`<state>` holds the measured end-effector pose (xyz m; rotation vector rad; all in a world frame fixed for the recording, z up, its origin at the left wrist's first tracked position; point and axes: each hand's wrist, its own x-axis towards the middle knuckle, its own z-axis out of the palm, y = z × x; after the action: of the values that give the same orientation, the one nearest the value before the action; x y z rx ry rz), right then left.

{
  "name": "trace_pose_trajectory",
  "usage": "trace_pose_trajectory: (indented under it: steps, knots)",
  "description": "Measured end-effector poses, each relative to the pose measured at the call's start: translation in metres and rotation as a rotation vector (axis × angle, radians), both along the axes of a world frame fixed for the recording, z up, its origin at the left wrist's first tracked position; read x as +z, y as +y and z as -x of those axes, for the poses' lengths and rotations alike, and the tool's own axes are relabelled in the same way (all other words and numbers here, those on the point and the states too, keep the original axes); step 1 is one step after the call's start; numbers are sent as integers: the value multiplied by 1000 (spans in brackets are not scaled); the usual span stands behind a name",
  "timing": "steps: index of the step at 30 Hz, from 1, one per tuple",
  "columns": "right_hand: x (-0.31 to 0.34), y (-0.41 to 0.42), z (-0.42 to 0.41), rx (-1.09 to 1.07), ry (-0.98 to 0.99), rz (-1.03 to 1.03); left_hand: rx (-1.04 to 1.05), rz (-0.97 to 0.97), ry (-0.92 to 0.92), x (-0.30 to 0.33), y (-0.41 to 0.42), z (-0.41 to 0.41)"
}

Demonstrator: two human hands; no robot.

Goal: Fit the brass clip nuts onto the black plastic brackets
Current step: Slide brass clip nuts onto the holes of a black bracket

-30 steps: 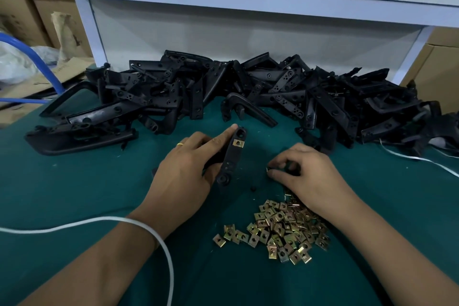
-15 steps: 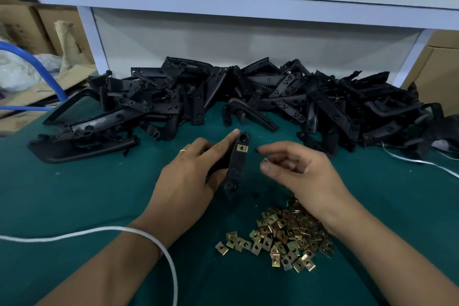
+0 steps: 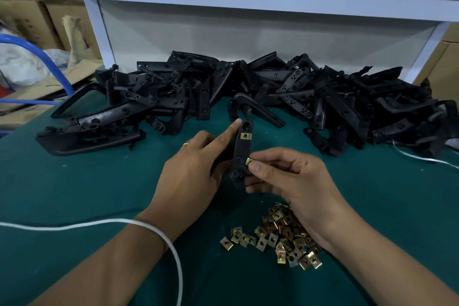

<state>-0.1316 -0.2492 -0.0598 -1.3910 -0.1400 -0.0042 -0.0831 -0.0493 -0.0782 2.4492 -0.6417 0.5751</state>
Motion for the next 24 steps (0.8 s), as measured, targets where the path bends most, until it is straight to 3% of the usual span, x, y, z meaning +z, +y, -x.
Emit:
trace_pose_trajectory:
  steps: [7, 14, 24]
  knots:
    - [6, -6, 2, 41, -22, 87, -20, -30, -35, -1, 1, 2]
    - [4, -8, 2, 138, -23, -18, -95, 0, -15, -4, 2, -2]
    - [9, 4, 5, 54, 45, 23, -171, -37, -22, 0, 1, 4]
